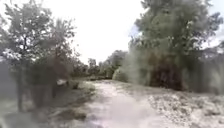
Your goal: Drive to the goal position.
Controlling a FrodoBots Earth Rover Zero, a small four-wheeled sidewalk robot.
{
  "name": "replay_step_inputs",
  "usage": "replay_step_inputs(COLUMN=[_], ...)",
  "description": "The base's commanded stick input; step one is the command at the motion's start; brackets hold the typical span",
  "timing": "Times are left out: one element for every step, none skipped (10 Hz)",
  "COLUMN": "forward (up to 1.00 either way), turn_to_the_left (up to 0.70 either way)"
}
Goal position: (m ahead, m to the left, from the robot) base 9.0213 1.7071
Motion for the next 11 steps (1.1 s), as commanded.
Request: replay_step_inputs(forward=[0.59,0.59,0.59,0.59,0.59,0.59,0.59,0.59,0.59,0.59,0.59], turn_to_the_left=[0.01,0.01,0.01,0.01,0.01,0.01,0.01,0.01,0.01,0.01,0.01])
